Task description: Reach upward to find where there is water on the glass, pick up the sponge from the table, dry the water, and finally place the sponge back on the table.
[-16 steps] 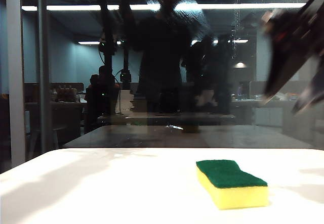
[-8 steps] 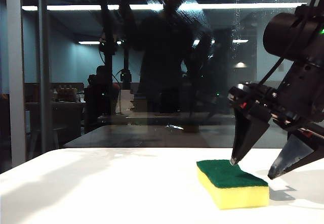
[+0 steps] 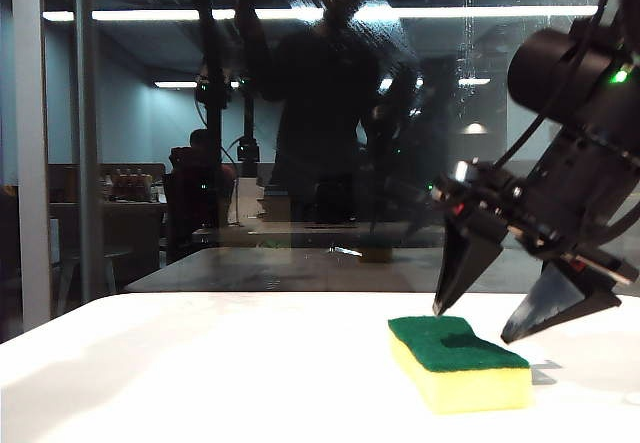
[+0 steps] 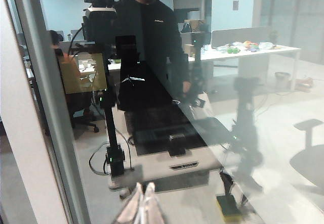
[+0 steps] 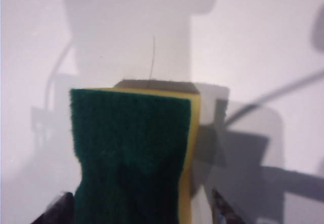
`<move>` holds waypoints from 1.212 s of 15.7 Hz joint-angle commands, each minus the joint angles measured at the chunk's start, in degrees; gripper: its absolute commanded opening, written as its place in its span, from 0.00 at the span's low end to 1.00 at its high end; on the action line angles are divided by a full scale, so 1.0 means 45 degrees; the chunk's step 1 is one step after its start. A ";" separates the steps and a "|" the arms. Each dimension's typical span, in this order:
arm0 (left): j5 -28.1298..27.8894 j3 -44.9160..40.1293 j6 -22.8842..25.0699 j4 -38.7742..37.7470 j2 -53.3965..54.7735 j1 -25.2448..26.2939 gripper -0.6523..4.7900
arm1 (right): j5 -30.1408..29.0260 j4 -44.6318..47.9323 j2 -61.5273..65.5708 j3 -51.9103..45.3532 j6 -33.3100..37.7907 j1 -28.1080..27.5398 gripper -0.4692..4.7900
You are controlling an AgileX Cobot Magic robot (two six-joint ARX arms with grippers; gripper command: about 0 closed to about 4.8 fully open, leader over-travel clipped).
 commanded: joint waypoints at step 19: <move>0.0005 0.0063 0.0010 -0.0228 -0.0058 0.0005 0.11 | 0.0359 -0.0763 0.1307 0.1248 -0.0058 0.0452 0.07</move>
